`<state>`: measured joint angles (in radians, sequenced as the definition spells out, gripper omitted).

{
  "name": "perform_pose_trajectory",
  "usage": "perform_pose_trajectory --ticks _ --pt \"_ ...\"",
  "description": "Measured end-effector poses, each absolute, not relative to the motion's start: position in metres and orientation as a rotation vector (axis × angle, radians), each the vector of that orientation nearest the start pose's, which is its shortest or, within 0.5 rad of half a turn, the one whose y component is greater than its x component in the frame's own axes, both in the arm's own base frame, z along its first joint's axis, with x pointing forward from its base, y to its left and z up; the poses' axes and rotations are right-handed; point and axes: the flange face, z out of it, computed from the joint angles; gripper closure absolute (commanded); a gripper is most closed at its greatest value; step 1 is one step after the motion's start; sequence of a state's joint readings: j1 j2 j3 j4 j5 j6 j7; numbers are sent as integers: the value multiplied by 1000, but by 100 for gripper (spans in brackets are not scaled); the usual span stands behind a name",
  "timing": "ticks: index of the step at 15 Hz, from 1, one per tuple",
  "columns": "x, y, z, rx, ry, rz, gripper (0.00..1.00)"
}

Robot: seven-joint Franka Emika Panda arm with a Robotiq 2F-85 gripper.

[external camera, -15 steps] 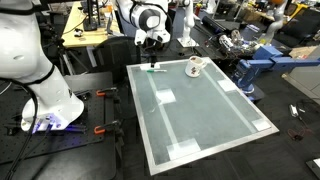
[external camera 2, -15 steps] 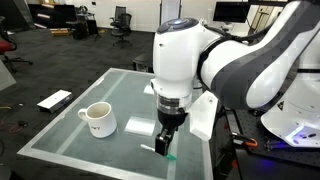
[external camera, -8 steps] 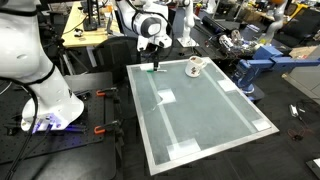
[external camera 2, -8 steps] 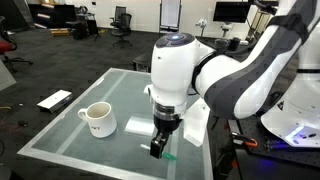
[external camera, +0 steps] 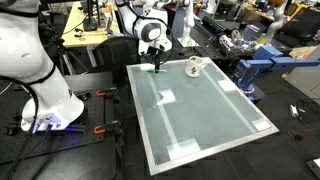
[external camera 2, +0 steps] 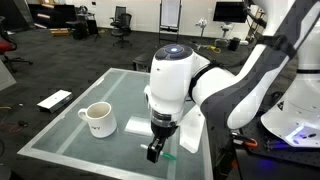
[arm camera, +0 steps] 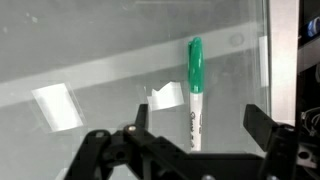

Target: Place the green pen inside the white mug

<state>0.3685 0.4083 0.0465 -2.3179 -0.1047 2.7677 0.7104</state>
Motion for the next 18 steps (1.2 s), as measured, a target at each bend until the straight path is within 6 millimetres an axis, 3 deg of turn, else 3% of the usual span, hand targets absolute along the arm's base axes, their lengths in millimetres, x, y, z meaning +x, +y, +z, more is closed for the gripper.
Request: perform_pose_trajectory --ticks 5,6,7,14,16,18 --pt "481 219 163 -3125 315 -71 12" --pt "481 219 161 -3125 315 -68 20" --pt "482 219 159 -3126 316 -64 39" --pt "485 221 151 -3128 317 -54 93" --pt "486 221 152 -3127 317 -58 100" --pt "486 221 152 -3126 317 -59 96"
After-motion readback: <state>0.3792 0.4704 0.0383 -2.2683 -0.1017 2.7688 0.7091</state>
